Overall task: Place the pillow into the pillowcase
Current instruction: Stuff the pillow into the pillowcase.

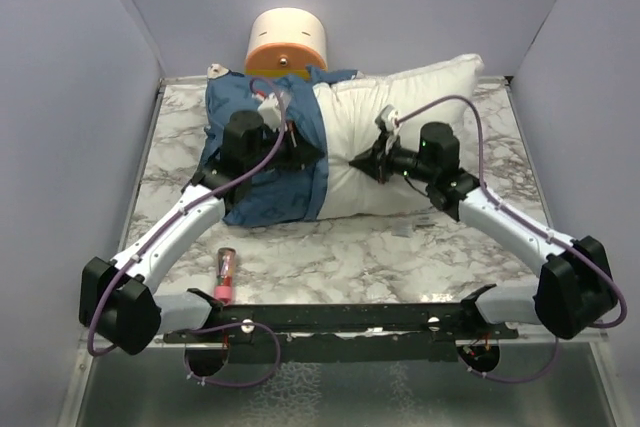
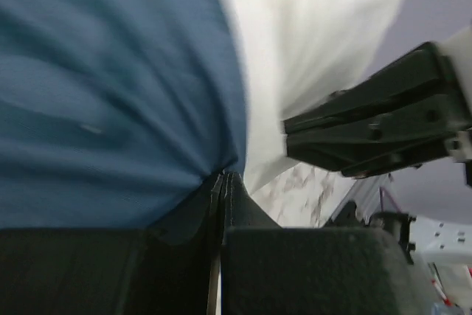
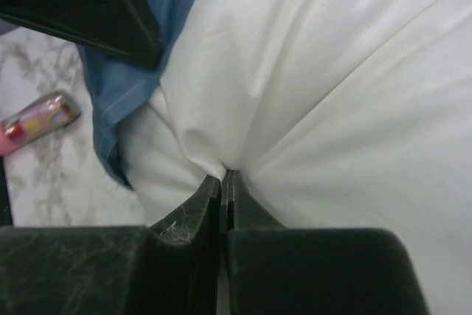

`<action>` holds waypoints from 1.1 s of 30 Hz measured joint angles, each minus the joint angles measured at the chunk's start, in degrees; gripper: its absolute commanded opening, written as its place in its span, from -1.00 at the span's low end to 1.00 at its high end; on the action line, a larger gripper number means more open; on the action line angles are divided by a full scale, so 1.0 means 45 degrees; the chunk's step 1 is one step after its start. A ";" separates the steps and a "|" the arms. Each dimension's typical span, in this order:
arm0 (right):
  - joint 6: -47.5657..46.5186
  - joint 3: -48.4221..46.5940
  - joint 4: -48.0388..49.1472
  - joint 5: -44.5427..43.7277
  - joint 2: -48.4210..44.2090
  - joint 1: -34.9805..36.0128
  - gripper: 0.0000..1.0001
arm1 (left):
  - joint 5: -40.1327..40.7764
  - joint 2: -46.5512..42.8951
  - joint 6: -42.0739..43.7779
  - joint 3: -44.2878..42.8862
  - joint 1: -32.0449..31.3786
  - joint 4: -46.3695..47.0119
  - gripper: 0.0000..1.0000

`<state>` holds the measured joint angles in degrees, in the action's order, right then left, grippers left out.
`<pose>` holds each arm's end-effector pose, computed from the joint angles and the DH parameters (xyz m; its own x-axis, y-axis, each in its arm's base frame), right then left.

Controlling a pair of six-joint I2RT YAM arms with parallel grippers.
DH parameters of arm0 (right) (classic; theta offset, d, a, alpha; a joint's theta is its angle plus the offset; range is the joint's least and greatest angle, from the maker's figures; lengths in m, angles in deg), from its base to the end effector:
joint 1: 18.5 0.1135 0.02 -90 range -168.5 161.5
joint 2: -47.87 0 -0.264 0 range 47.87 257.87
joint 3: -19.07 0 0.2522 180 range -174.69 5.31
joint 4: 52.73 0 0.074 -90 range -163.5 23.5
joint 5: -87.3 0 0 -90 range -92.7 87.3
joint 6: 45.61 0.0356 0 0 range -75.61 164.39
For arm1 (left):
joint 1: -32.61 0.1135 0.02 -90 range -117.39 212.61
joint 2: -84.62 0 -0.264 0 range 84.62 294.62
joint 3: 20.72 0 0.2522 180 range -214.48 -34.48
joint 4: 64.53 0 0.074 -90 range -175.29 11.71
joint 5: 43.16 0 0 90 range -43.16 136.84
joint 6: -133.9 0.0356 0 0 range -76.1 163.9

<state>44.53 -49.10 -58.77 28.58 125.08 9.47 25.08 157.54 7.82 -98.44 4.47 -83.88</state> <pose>0.2664 0.1624 0.3042 -0.2318 -0.1208 -0.9652 -0.8431 0.5200 0.1374 0.2560 -0.1519 0.3601 -0.6233 -0.2869 -0.7274 0.4793 0.5949 -0.6453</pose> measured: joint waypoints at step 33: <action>-0.3065 -0.5503 -0.5411 -0.1205 0.2885 0.1205 -0.96 | -0.1171 -0.3934 -0.1379 0.5421 -0.0189 0.2025 -0.90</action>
<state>30.74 -73.87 -83.12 23.16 138.06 14.89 19.81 139.84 1.62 -74.05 3.62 -74.76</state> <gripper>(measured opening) 0.215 0.010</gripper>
